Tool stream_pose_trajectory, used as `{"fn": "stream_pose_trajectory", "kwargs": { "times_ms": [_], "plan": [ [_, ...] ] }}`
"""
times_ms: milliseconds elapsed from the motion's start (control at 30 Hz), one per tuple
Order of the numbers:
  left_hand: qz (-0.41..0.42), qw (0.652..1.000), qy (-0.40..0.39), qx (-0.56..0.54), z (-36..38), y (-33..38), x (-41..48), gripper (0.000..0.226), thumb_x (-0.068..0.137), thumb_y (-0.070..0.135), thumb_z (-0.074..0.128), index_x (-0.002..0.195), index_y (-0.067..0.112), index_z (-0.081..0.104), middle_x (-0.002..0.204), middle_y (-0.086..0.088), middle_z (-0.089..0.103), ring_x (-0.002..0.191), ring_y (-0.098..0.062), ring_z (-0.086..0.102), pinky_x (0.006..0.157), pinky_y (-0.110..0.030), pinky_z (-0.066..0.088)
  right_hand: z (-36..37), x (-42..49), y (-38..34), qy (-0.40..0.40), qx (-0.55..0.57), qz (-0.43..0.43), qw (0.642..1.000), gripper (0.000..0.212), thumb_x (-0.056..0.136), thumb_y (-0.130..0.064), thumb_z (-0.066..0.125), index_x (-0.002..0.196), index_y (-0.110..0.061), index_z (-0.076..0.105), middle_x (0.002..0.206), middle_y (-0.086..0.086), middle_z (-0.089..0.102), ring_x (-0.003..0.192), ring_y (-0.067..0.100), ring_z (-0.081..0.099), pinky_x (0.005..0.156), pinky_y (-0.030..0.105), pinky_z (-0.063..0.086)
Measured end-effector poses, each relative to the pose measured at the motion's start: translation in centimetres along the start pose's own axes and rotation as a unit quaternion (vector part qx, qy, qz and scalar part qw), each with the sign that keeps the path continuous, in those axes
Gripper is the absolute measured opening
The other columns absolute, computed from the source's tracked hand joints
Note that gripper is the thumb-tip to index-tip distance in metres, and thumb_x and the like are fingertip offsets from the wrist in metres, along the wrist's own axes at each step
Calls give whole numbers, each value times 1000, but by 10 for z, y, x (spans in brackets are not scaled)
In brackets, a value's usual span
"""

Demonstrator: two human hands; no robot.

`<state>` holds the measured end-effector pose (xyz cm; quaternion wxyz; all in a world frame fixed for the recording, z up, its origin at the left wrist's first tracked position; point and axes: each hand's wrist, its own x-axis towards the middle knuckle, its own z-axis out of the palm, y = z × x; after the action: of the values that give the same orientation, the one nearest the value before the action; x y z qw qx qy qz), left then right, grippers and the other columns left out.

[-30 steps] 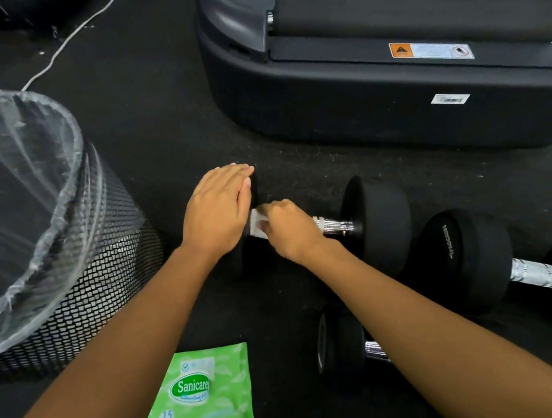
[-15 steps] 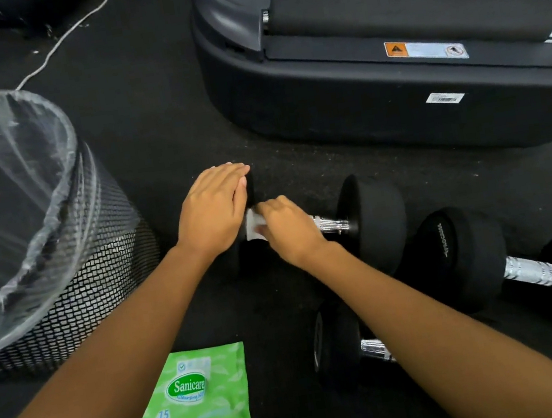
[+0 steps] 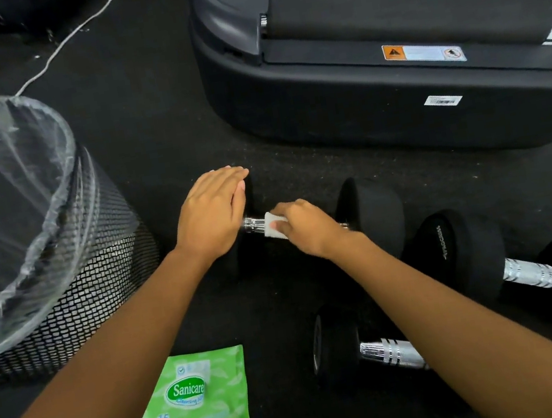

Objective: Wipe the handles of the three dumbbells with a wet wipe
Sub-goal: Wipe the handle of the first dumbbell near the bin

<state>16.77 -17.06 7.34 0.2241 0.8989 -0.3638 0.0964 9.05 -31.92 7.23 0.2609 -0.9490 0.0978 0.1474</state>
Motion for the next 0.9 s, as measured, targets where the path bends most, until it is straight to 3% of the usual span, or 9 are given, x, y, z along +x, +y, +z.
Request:
{"fn": "stream_pose_trajectory", "kwargs": {
  "times_ms": [300, 533, 667, 733, 833, 900],
  "plan": [
    [6, 1000, 1, 10, 0, -1, -1, 47, 96, 30, 26, 124, 8, 58, 125, -6, 61, 123, -16, 50, 108, -27, 24, 3, -10, -6, 94, -38, -27, 994, 33, 89, -17, 59, 119, -10, 49, 117, 9, 54, 111, 21, 46, 88, 32, 41],
    [3, 1000, 0, 14, 1, 0, 1, 49, 96, 30, 25, 124, 8, 58, 124, -7, 61, 122, -17, 51, 108, -30, 27, 19, -16, -2, 155, -90, -82, 980, 32, 89, -12, 57, 120, -10, 50, 120, 6, 55, 111, 19, 44, 94, 27, 35],
    [4, 1000, 5, 15, 1, 0, -1, 46, 96, 28, 27, 123, 8, 59, 124, -6, 62, 122, -17, 51, 108, -29, 27, 8, -8, -3, 126, -23, -12, 992, 24, 95, -20, 49, 114, -7, 56, 109, 11, 56, 99, 23, 52, 80, 30, 42],
    [4, 1000, 1, 18, 1, 0, -1, 47, 96, 29, 26, 124, 8, 58, 125, -6, 61, 123, -17, 50, 108, -28, 26, 5, 5, -5, 86, -8, 24, 996, 27, 97, -25, 45, 114, -8, 58, 108, 14, 58, 96, 27, 56, 80, 35, 47],
    [-1, 1000, -4, 19, 1, -1, 0, 46, 97, 28, 27, 126, 9, 57, 126, -6, 60, 124, -16, 49, 108, -27, 23, 11, 15, -15, 32, -13, 5, 999, 26, 97, -21, 45, 114, -8, 58, 108, 15, 61, 98, 26, 56, 82, 36, 47],
    [-2, 1000, -2, 17, 1, -1, 0, 44, 97, 27, 28, 125, 9, 57, 126, -6, 60, 124, -16, 49, 108, -27, 24, 18, 14, -20, 47, -29, -26, 998, 24, 96, -16, 46, 114, -6, 57, 110, 15, 61, 104, 27, 53, 84, 34, 43]
  ]
}}
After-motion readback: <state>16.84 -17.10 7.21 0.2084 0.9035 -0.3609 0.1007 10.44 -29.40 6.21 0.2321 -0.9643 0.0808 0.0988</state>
